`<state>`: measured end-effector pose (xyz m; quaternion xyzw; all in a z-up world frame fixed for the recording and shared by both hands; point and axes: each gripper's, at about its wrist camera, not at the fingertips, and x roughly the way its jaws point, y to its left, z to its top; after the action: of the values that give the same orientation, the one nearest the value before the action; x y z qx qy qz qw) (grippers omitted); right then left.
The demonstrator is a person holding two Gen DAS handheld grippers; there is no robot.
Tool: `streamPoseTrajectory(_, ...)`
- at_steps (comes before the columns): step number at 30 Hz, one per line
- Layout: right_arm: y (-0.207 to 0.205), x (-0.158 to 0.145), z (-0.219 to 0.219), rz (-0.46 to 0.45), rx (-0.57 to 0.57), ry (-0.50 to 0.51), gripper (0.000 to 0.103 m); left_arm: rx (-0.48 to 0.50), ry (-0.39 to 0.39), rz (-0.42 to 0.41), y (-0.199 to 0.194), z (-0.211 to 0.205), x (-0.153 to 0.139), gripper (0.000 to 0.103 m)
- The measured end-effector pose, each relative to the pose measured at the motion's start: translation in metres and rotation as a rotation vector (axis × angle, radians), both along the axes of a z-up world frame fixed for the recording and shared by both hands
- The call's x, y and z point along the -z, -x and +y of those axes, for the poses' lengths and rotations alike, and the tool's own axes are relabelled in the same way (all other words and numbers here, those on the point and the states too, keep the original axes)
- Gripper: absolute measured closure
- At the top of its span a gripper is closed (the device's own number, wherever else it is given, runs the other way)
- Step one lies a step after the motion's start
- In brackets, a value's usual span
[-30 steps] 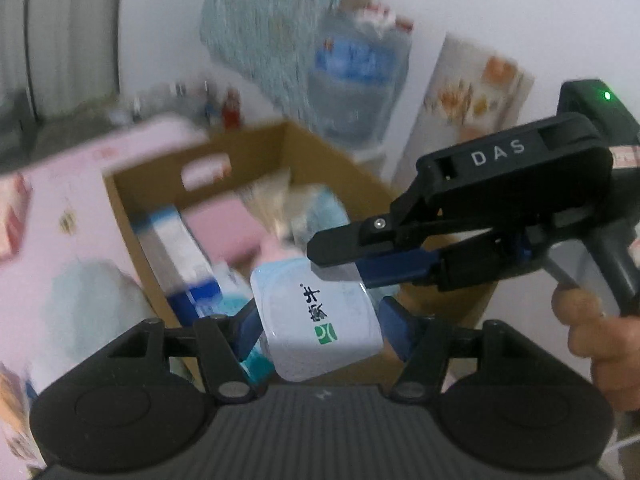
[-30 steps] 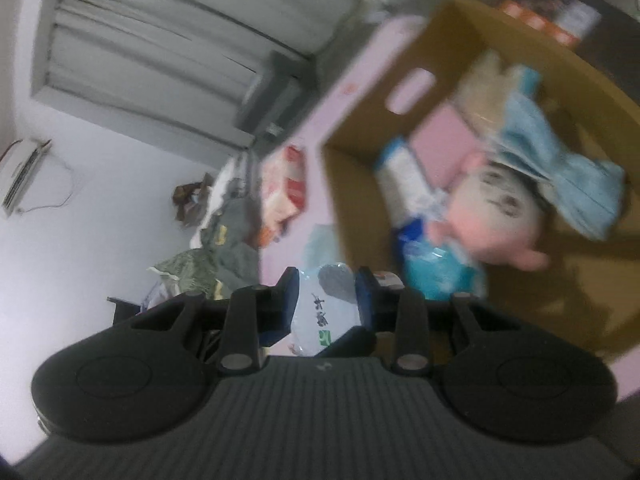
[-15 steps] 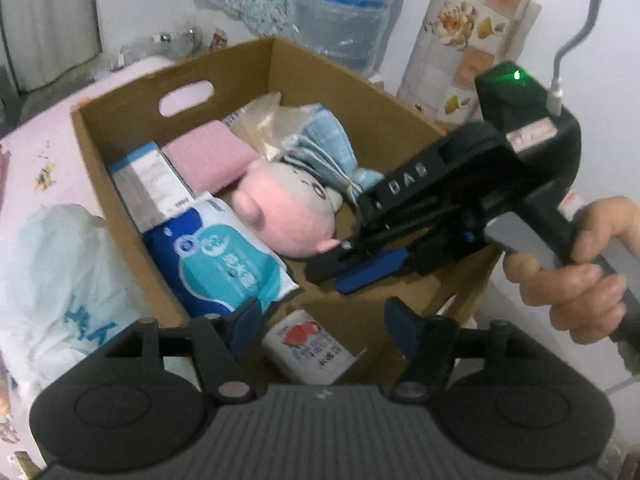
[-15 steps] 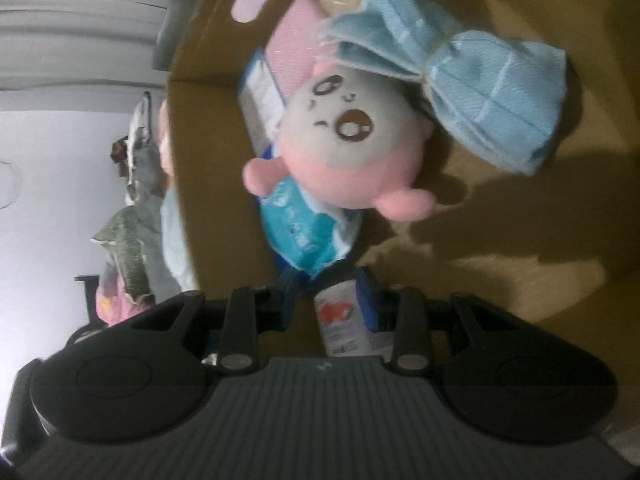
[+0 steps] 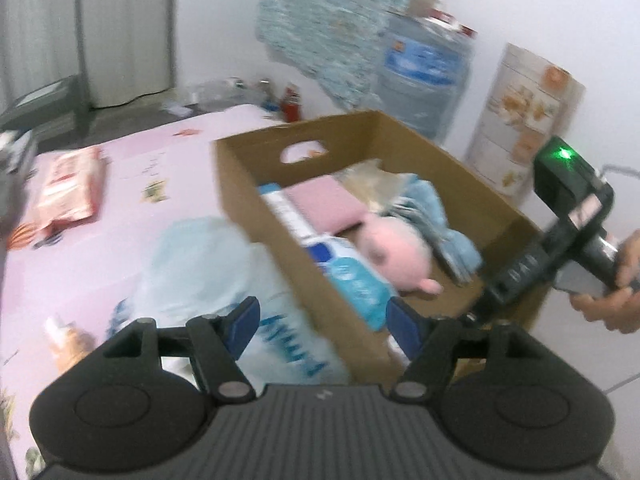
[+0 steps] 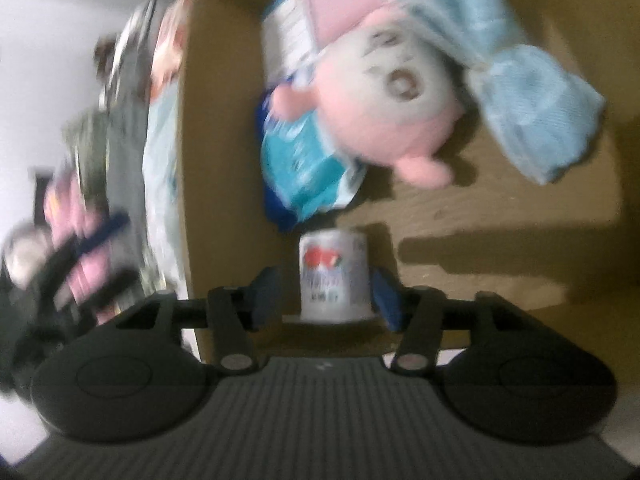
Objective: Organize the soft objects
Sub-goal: 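Lower the white yogurt cup into the box with the right gripper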
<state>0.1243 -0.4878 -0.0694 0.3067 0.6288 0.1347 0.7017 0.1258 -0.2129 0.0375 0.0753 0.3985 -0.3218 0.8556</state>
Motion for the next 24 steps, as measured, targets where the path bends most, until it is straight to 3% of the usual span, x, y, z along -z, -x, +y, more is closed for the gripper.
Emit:
streamPoseTrajectory(2,-0.009,0.004,0.013,0.028,-0.058,0.037,0.035,-0.046,0.011,0.004,-0.004,0.014,0.002,0.032)
streamPoseTrajectory(8,-0.037,0.031,0.04,0.116,-0.13,0.114,0.035,-0.156,0.047,0.042,-0.015,0.045,0.015,0.032)
streamPoseTrajectory(10,-0.044,0.042,0.044,0.152,-0.132,0.122,0.039,-0.178,0.055,0.054,-0.017,0.053,0.018,0.032)
streamPoseTrajectory(12,-0.047,0.05,0.045,0.189,-0.115,0.069,0.054,-0.194,0.063,0.061,-0.019,0.058,0.021,0.032)
streamPoseTrajectory(14,-0.048,0.05,0.047,0.198,-0.102,0.068,0.054,-0.207,0.071,0.065,-0.021,0.062,0.023,0.032)
streamPoseTrajectory(16,-0.046,0.049,0.043,0.215,-0.05,0.046,0.054,-0.218,0.076,0.067,-0.022,0.065,0.025,0.032)
streamPoseTrajectory(24,-0.016,0.067,-0.008,0.313,0.377,-0.283,0.051,-0.237,0.088,0.088,-0.031,0.073,0.035,0.032)
